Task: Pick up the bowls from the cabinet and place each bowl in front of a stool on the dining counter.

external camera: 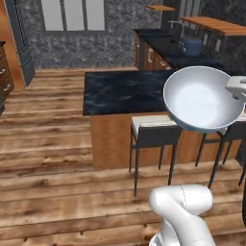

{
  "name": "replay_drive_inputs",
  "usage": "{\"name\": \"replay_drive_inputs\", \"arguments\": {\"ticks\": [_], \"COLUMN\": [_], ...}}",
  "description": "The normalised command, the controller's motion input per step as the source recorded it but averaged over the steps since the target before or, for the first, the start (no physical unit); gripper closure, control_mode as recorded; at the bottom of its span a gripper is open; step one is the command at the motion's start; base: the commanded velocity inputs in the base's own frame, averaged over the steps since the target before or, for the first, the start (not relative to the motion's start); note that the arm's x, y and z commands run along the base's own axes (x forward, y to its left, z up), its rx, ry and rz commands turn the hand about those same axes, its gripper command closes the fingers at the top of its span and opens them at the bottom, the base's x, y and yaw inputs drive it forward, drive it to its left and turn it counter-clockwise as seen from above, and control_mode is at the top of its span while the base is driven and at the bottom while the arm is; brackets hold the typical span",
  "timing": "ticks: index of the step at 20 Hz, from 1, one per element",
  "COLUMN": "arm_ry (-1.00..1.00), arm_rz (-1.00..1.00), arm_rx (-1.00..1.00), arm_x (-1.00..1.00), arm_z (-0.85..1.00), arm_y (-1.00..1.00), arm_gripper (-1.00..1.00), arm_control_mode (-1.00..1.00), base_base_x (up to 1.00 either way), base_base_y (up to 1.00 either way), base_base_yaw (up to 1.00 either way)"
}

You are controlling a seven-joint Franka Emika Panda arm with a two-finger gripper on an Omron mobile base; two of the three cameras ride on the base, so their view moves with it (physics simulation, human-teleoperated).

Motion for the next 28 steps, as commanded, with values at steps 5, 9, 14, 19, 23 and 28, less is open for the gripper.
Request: {"name": "replay_drive_inputs", "arguments": {"ticks": [5, 9, 14, 19, 23, 28], "arm_ry": [0.00, 0.00, 0.00, 0.00, 0.00, 0.00], "arm_rz": [0.00, 0.00, 0.00, 0.00, 0.00, 0.00], "arm_rx": [0.00, 0.00, 0.00, 0.00, 0.00, 0.00], "arm_x": [0.00, 0.00, 0.00, 0.00, 0.00, 0.00], "arm_z": [0.00, 0.00, 0.00, 0.00, 0.00, 0.00], "arm_y": [0.00, 0.00, 0.00, 0.00, 0.00, 0.00], "arm_gripper": [1.00, 1.00, 1.00, 1.00, 1.00, 1.00], "arm_control_mode": [1.00, 1.00, 1.00, 1.00, 1.00, 1.00], "base_base_x": [0.11, 0.21, 0.45, 0.76, 1.00, 0.97], "base_base_y": [-1.00, -0.97, -0.64, -0.38, -0.02, -0.08], "base_base_yaw": [-0.06, -0.10, -0.15, -0.17, -0.21, -0.19]}}
